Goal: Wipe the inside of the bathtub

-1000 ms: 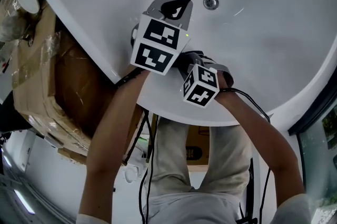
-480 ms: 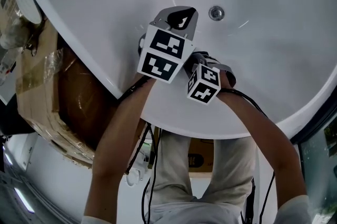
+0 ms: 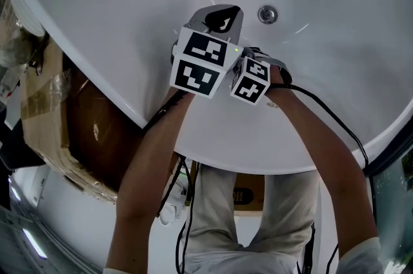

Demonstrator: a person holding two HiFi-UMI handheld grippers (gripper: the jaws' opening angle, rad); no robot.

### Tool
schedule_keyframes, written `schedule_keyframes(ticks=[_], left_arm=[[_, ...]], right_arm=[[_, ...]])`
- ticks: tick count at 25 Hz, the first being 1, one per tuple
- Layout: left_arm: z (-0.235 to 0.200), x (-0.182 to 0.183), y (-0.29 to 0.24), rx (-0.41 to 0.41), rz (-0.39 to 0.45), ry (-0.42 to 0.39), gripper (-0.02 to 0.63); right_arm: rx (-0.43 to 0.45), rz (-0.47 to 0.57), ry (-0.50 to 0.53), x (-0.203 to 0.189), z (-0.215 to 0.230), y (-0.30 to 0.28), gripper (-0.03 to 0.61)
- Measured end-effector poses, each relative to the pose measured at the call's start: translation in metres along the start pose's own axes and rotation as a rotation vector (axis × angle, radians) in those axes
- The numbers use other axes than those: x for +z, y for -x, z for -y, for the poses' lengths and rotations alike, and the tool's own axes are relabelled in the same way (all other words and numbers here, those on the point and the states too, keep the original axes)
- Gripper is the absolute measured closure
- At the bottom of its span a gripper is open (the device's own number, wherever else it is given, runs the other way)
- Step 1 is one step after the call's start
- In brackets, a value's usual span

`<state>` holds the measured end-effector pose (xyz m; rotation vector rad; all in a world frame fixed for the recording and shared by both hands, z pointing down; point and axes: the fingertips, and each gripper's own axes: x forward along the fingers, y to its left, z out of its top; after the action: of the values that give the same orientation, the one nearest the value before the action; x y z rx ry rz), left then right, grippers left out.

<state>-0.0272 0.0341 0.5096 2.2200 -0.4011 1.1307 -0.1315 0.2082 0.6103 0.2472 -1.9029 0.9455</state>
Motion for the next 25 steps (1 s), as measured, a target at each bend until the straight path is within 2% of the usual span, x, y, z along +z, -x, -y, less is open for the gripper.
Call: schedule_keyframes(ticks=[5, 12, 16, 21, 25], left_arm=[[-0.002, -0.004, -0.005, 0.002, -0.009, 0.006, 0.615], [-0.009, -0.005, -0.007, 0.015, -0.007, 0.031, 0.615], [-0.008, -0.007, -0.01, 0.016, -0.009, 0.032, 0.615], [-0.005, -0.007, -0.011, 0.003, -0.007, 0.026, 0.615], [-0.002, -0.013, -0.014, -0.022, -0.024, 0.052, 0.615]], right_arm=[[-0.005, -0.011, 0.006, -0.005, 0.02, -0.014, 0.529], [-0.002, -0.012, -0.092, -0.01, 0.044, -0.029, 0.529], [-0.054, -0.097, -0.099, -0.036, 0.065, -0.037, 0.529], [-0.104, -0.145, -0.086, -0.06, 0.079, -0.035, 0.529], [-0.139, -0.121, -0.112, -0.062, 0.086, -0.022, 0.529]])
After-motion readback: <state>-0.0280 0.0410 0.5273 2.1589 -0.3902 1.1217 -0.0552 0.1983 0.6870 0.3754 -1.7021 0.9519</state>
